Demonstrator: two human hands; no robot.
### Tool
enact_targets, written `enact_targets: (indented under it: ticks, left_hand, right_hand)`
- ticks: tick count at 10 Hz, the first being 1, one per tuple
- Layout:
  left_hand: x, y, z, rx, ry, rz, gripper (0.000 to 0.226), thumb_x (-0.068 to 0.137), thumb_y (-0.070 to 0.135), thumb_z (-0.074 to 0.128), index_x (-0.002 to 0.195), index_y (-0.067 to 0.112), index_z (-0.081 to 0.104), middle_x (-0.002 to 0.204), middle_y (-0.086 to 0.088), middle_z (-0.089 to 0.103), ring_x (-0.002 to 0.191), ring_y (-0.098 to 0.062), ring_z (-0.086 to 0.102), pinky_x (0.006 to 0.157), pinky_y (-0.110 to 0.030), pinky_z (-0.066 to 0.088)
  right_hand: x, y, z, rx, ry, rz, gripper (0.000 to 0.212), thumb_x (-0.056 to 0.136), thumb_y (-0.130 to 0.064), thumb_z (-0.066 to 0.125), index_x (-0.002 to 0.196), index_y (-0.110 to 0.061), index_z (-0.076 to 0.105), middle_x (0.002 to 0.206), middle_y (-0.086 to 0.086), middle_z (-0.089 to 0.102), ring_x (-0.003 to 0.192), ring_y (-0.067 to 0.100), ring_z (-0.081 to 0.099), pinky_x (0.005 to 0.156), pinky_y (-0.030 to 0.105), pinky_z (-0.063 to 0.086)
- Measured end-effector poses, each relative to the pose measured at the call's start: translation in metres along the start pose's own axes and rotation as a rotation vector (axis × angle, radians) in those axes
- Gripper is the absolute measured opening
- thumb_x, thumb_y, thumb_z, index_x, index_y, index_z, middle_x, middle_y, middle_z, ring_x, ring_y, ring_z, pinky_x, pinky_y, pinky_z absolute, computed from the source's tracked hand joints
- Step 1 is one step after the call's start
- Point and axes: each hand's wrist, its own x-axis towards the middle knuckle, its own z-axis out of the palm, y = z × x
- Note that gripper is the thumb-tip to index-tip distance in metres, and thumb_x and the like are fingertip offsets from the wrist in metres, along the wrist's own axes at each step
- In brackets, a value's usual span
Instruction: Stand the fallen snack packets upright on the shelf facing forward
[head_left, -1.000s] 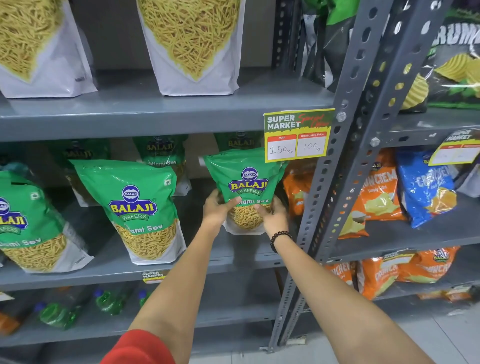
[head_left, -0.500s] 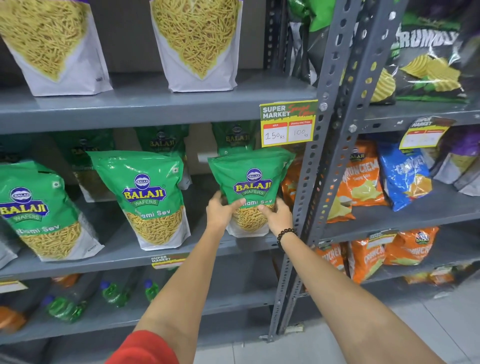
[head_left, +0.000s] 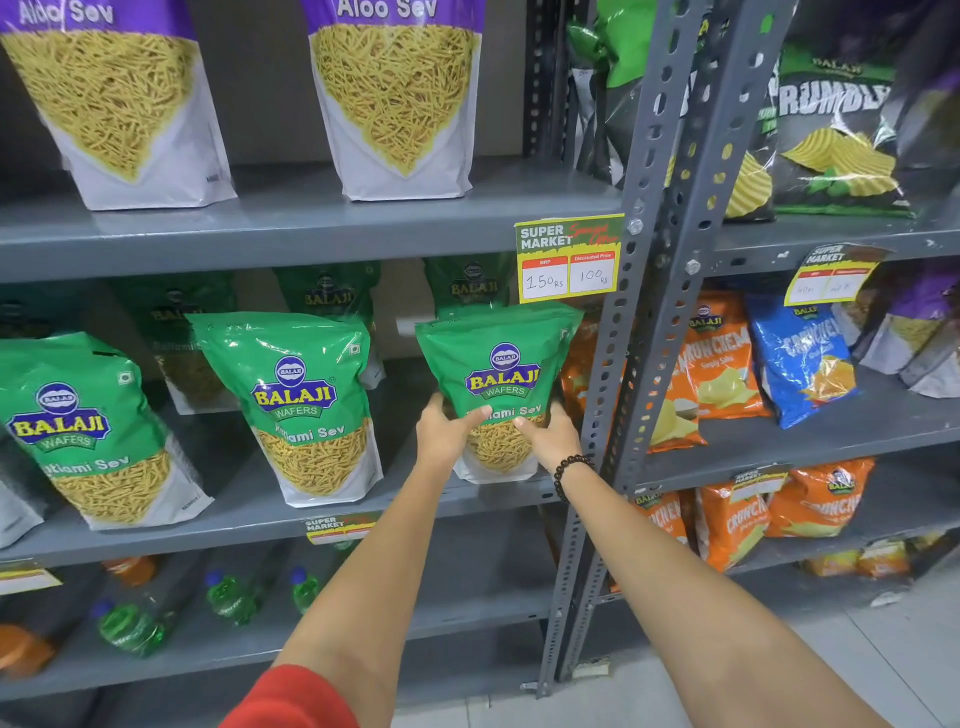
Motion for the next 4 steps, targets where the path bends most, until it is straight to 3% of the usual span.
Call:
enact_targets:
  ticks: [2, 4]
  left_hand:
    - [-0.012, 0.005, -0.011, 0.150, 0.060, 0.042, 0.078, 0.077, 0.033, 0.073, 0.141, 0.005, 0.037, 0.145, -0.016, 0.047, 0.133, -0.030, 0.045, 0.109, -0.045, 0.039]
    - [-0.054, 0.021, -0.031, 0.347, 0.252, 0.258, 0.071, 0.093, 0.039, 0.050, 0.147, 0.005, 0.022, 0.155, -0.014, 0.029, 0.144, -0.027, 0.027, 0.115, -0.040, 0.027]
  right_hand:
    - [-0.021, -0.008, 0.003, -0.110, 0.131, -0.108, 0.067, 0.085, -0.015, 0.064, 0.142, -0.007, 0.029, 0.141, 0.011, 0.047, 0.130, 0.030, 0.047, 0.105, 0.040, 0.040]
    - [-0.062, -0.026, 0.014, -0.452, 0.234, -0.399, 0.061, 0.094, -0.024, 0.047, 0.146, -0.005, 0.021, 0.156, 0.012, 0.026, 0.146, 0.023, 0.021, 0.119, 0.034, 0.020]
